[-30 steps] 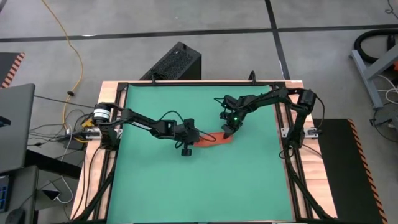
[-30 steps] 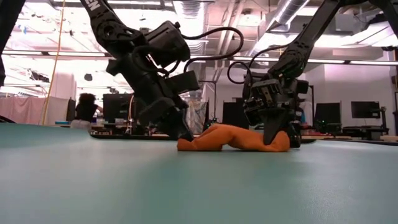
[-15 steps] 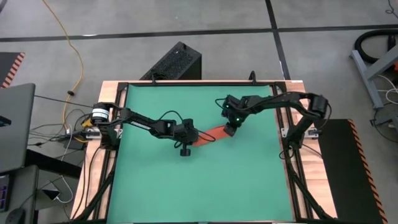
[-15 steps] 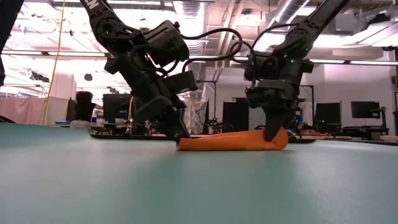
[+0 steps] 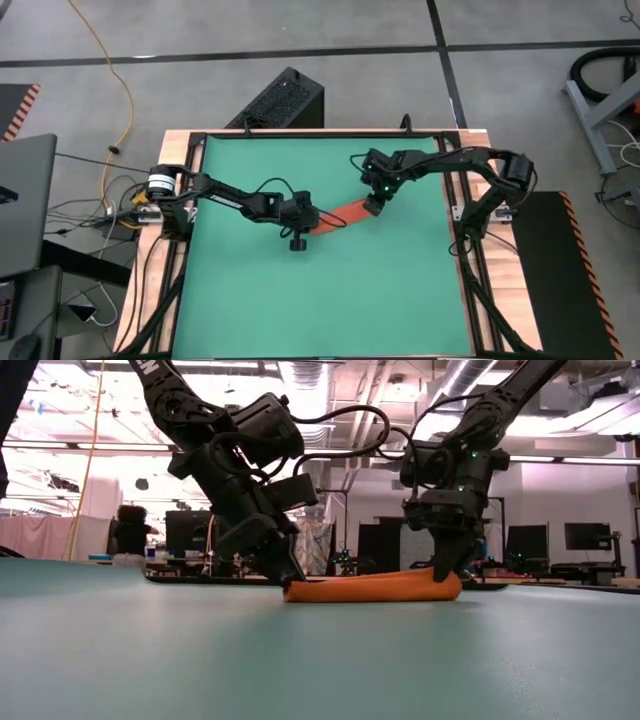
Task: Roll towel
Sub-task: Roll the orange microfiber towel
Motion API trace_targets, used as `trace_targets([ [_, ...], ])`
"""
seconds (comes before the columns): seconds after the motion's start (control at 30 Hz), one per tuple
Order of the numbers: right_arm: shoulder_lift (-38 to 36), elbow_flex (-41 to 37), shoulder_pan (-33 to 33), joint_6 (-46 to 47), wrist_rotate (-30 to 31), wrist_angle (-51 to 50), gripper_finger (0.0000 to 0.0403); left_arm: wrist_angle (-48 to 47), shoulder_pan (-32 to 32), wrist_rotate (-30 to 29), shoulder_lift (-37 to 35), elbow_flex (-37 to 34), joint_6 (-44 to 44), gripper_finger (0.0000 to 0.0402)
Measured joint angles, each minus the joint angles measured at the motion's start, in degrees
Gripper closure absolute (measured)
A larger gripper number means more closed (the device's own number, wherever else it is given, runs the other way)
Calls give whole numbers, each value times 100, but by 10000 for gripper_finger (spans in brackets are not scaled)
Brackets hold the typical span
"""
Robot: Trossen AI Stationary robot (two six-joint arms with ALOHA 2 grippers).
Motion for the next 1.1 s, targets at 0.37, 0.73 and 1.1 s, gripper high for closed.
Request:
trace_targets([
  [0.37, -873, -26, -451, -396, 238, -65, 262, -2, 0, 2, 0, 0, 11, 401],
  [0.73, -2437, -2612, 340, 160, -145, 4869, 296, -15, 2, 4, 0, 0, 65, 401],
  [1.1, -1552, -3280, 730, -258, 284, 6676, 341, -33, 148, 114, 0, 0, 32, 401],
])
